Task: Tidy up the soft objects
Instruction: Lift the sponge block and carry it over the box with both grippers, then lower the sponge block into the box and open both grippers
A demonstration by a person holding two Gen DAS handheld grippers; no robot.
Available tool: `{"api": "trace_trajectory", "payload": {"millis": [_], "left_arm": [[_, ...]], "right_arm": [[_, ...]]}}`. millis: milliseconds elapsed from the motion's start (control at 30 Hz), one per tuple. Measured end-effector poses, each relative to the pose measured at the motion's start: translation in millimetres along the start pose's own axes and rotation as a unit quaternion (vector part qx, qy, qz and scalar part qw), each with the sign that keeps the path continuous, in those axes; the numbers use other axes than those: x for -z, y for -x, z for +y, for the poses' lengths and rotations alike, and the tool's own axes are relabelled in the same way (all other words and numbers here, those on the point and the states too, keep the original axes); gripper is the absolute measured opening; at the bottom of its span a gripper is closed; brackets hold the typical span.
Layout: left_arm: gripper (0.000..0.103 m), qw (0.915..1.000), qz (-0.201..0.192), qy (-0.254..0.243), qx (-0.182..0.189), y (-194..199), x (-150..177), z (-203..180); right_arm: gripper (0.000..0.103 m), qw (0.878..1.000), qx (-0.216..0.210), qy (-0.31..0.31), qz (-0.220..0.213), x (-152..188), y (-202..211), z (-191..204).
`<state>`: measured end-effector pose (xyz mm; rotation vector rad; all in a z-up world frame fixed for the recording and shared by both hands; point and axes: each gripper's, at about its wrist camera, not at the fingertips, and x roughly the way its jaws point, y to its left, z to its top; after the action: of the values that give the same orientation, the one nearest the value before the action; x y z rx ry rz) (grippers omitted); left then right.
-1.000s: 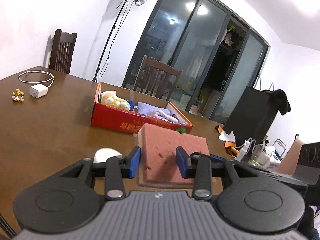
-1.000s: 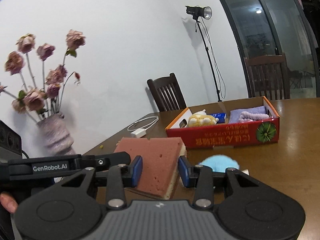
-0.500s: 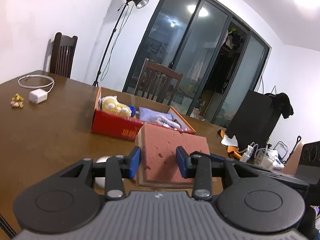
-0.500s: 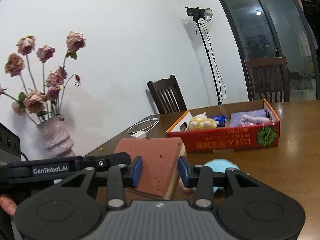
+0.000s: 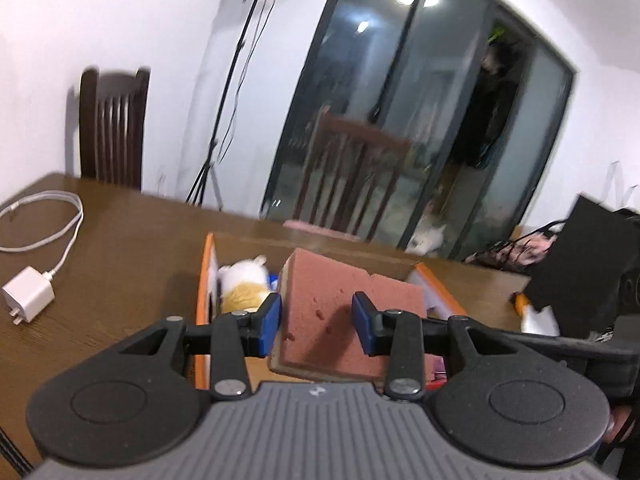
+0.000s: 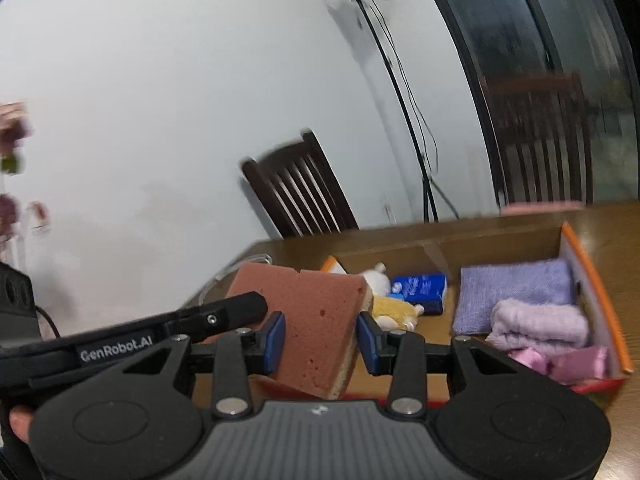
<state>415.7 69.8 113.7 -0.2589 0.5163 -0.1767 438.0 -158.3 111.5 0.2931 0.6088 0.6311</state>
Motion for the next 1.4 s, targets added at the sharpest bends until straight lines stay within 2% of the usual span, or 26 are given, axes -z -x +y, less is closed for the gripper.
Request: {"api": "trace_trajectory", "payload": {"millis": [167, 300, 333, 367, 433, 633, 767, 900, 1033, 1200, 1267, 1400], "left_arm": [[0.039, 0.9989, 0.041, -0.005, -0.020, -43.6, 12.1, 18.2], [0.042, 0.9968, 0.066, -0.028, -0.036, -59.5, 21.4, 25.1], [0.045, 0.9961, 0.067, -0.038, -0.042, -60.2, 24.3, 25.1], [0.053, 0.9958, 0.067, -0.047, -0.042, -59.8, 27.0, 24.8], [0.057, 0.9960, 0.058, -0.059, -0.035, -56.1, 32.0, 25.6], [0.061, 0.9964, 0.032, -0.069, -0.037, -38.2, 30.5, 25.1], [0.063, 0.9959, 0.023, -0.069, -0.055, -31.2, 24.5, 27.0], [0.063, 0.9964, 0.015, -0.062, -0.056, -12.1, 20.7, 24.9], [0.067, 0.9957, -0.010, -0.074, -0.056, 21.2, 14.2, 14.1], [0.073, 0.9936, -0.047, -0.086, -0.055, 69.2, 7.2, -3.2], [0.076, 0.9927, -0.057, -0.093, -0.053, 86.5, 8.5, -10.7], [0.082, 0.9908, -0.072, -0.104, -0.050, 116.6, 17.6, -28.6]], "right_arm": [[0.039, 0.997, -0.007, -0.044, 0.055, -1.0, -56.5, -34.4], [0.039, 0.994, -0.009, -0.058, 0.096, 5.9, -87.4, -49.0], [0.040, 0.992, -0.013, -0.062, 0.107, 7.1, -93.9, -51.4], [0.040, 0.991, -0.014, -0.068, 0.117, 9.0, -99.5, -53.7], [0.040, 0.988, -0.016, -0.079, 0.129, 11.9, -108.0, -58.0], [0.045, 0.984, -0.011, -0.091, 0.153, 20.6, -122.0, -61.0], [0.050, 0.986, -0.006, -0.072, 0.151, 24.3, -118.8, -54.7], [0.051, 0.989, 0.000, -0.047, 0.138, 20.4, -99.2, -44.1], [0.051, 0.994, 0.006, -0.027, 0.109, 8.8, -56.5, -37.3], [0.055, 0.998, 0.039, 0.008, 0.045, -7.7, 26.7, -34.4], [0.061, 0.997, 0.065, 0.029, 0.015, -8.9, 62.8, -33.4], [0.065, 0.994, 0.094, 0.049, -0.026, -3.8, 122.9, -31.8]]}}
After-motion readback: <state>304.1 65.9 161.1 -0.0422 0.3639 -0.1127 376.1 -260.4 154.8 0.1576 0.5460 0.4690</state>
